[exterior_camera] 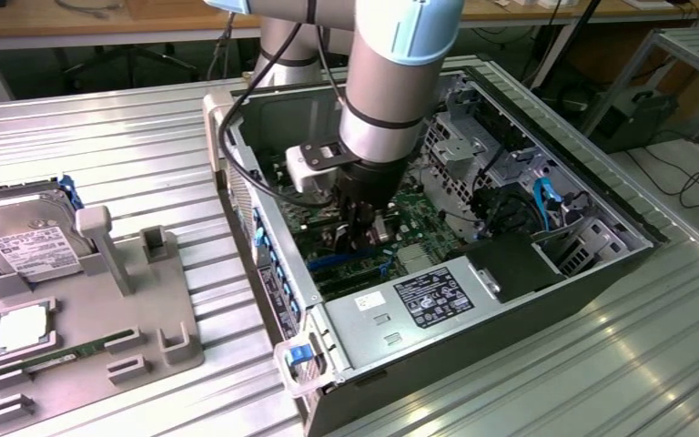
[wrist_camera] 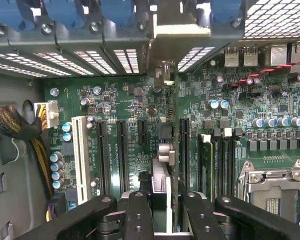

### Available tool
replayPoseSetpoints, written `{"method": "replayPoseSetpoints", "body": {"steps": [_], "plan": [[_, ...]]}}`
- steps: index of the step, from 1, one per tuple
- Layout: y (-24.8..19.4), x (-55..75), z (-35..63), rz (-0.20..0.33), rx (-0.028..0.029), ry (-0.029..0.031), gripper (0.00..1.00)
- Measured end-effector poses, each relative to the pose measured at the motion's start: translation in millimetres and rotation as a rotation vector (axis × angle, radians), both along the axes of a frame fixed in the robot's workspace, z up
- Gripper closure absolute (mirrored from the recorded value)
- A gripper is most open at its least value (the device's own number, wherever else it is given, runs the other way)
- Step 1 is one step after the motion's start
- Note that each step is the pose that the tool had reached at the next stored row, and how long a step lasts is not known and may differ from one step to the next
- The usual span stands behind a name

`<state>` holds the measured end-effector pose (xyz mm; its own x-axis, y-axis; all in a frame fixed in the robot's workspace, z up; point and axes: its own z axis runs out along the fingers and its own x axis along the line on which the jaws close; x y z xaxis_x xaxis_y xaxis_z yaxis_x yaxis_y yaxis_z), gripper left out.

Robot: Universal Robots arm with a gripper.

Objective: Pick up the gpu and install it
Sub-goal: 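Insert the gpu into the slot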

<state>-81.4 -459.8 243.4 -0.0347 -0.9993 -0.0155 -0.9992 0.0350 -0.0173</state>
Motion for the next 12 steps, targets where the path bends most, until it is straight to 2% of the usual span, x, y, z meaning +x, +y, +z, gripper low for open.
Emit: {"method": "replayPoseSetpoints", "body": {"steps": [9,12], "plan": [[0.0,-2.8,-3.0,0.0,0.0005,0.0028,0.72],[0.1,-2.8,-3.6,0.022,0.0009,0.0036,0.72]]}}
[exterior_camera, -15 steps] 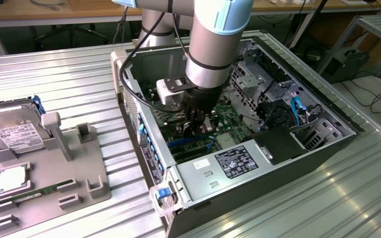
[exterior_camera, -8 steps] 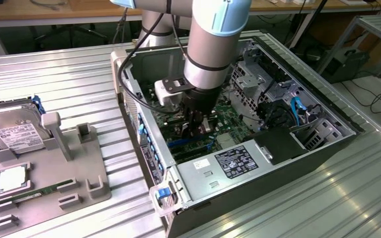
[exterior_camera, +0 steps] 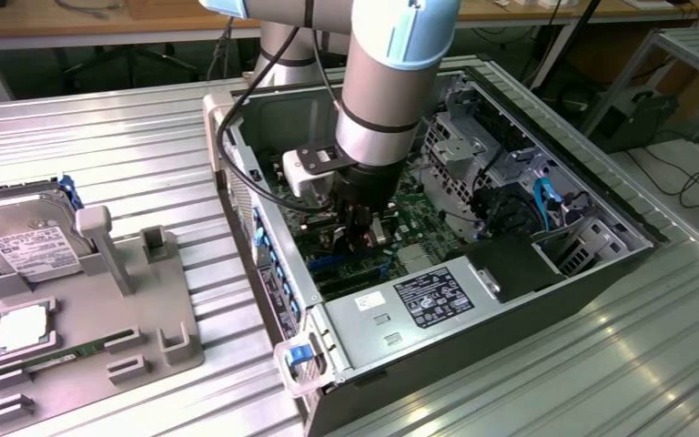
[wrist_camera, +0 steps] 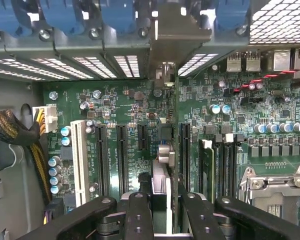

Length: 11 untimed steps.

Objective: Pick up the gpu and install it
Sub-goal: 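Insert the gpu into the slot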

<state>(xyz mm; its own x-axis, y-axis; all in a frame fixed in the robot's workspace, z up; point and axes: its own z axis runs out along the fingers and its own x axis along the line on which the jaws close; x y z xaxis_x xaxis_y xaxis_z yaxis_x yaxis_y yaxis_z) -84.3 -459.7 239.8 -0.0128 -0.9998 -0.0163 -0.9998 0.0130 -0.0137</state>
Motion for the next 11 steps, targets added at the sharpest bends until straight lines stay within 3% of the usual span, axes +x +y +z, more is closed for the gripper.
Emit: {"method": "replayPoseSetpoints", "body": {"steps": [11], "plan": [[4.7,0.1,-1.1,0.004,0.0001,0.0,0.72]]}}
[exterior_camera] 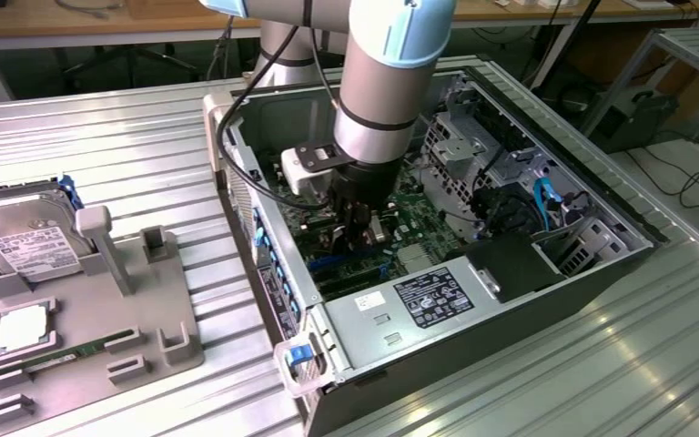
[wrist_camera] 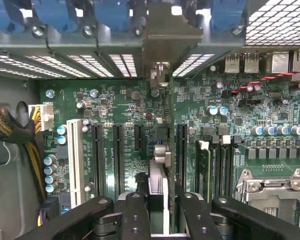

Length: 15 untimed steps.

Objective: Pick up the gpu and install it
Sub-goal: 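Insert the gpu into the slot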

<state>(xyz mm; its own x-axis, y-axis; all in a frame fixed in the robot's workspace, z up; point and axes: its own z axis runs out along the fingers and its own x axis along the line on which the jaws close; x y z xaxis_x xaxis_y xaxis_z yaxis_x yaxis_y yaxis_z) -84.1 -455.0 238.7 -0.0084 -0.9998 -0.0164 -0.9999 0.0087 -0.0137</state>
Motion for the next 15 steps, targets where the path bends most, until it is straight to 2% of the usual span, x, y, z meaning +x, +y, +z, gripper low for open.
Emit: {"method": "replayPoseSetpoints", "body": {"steps": [5,12,15], "plan": [[0.1,-0.1,-1.4,0.0,0.0002,-0.0001,0.72],[0.0,-0.1,-10.7,0.0,-0.0008,0.0077,0.72],[0.1,-0.1,-11.3,0.0,-0.0001,0.0079,0.72]]}}
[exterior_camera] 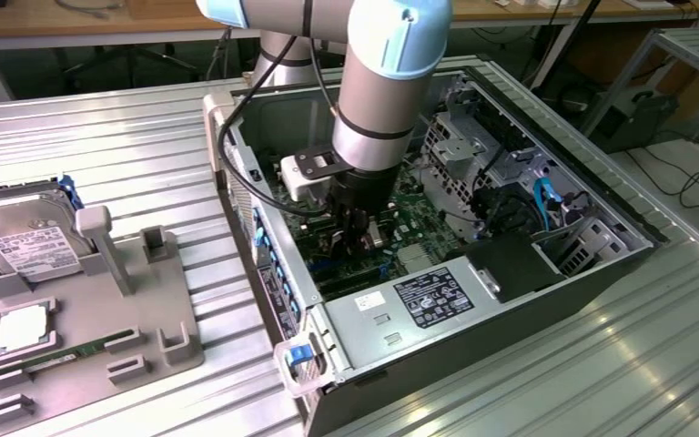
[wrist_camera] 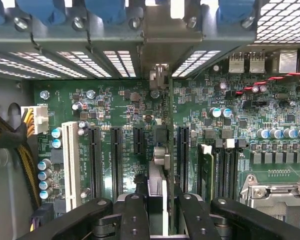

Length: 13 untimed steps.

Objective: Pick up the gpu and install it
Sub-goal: 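Insert the gpu into the slot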

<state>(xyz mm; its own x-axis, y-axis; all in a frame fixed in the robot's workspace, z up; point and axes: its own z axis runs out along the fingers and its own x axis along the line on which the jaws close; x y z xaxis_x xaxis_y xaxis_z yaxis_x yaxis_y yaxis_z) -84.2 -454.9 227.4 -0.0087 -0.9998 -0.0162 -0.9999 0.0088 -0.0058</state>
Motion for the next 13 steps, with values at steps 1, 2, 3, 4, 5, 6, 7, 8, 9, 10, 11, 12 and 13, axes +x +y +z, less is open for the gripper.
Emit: {"method": "replayPoseSetpoints", "body": {"steps": [1,2,3,4,5,6,7,8,9,10,11,12,13], "plan": [[0.0,0.0,0.0,0.0,0.0,0.0,0.72],[0.0,0.0,0.0,0.0,0.0,0.0,0.72],[0.0,0.0,0.0,0.0,0.0,0.0,0.72],[0.0,0.0,0.0,0.0,0.0,0.0,0.72],[0.0,0.0,0.0,0.0,0.0,-0.0001,0.72],[0.0,0.0,0.0,0.0,0.0,0.0,0.72],[0.0,0.0,0.0,0.0,-0.0001,0.0,0.72],[0.0,0.0,-0.3,0.0,-0.0001,0.0001,0.72],[0.0,0.0,-1.5,0.0,0.0,-0.0002,0.72],[0.0,0.0,-3.3,0.0,-0.0001,0.0003,0.72],[-0.1,-0.1,-4.9,0.0,-0.0008,0.0008,0.72],[-0.2,-0.1,-6.5,0.0,-0.0014,0.0009,0.72],[-0.1,-0.1,-7.0,0.0,-0.0014,0.0008,0.72]]}}
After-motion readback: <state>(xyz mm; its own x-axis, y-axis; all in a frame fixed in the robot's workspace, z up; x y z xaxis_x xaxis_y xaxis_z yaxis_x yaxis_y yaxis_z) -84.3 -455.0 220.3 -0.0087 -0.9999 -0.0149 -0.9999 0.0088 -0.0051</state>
